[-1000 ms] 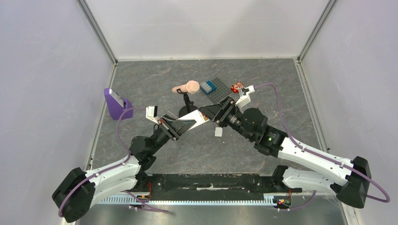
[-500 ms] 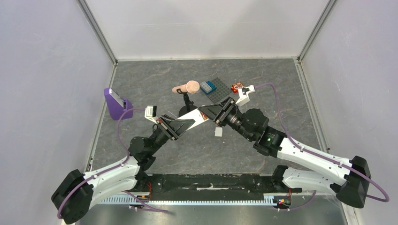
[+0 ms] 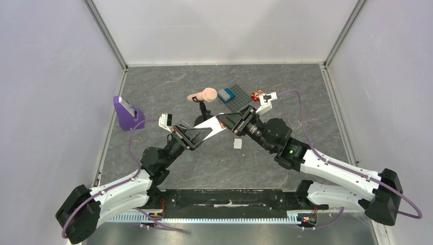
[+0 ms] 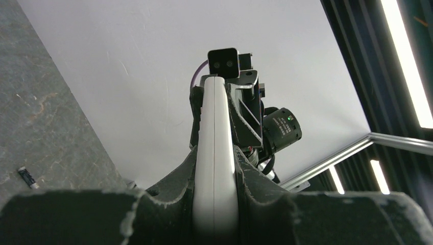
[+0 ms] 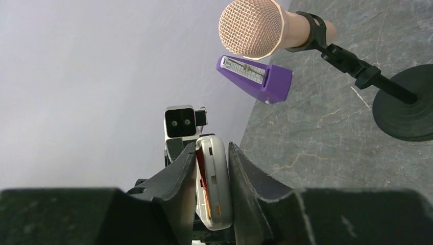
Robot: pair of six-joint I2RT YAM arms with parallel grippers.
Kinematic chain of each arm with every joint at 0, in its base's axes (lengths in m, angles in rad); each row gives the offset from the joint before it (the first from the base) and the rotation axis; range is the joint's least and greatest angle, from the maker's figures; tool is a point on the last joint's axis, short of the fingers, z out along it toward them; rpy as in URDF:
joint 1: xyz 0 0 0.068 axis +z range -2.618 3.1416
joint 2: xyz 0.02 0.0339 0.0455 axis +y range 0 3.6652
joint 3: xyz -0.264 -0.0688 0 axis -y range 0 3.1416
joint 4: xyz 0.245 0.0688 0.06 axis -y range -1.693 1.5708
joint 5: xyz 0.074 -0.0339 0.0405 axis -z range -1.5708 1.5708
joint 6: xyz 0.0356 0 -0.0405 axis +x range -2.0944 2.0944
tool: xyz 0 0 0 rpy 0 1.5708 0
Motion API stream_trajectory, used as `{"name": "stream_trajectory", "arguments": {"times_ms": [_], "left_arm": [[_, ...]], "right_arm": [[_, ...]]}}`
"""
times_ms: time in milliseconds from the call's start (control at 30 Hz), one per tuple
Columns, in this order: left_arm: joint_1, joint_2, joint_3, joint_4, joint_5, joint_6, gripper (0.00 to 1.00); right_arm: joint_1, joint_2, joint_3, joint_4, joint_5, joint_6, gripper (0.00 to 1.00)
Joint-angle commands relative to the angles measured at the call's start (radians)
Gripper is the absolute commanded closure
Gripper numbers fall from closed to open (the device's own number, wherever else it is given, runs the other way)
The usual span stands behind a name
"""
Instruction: Load the batteries into the remote control
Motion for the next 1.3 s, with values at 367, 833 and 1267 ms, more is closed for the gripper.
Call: {"name": "stream_trajectory", "arguments": {"times_ms": [367, 833, 1267], "left_arm": [[0.002, -0.092, 0.069, -0.018, -0.109, -0.162, 0.98], [0.002, -0.195, -0.030, -0.183, -0.138, -0.033, 0.98], [0.002, -0.205, -0.007, -0.248, 0.005, 0.134, 0.98]], "right_arm": [[0.010, 0.019, -0.036, -0.030, 0.082, -0.169, 0.46], [0.006, -0.136, -0.035, 0.000, 0.054, -0.212, 0.11], [-0.046, -0.106, 0.022, -0.200, -0.061, -0.382, 0.14]]}}
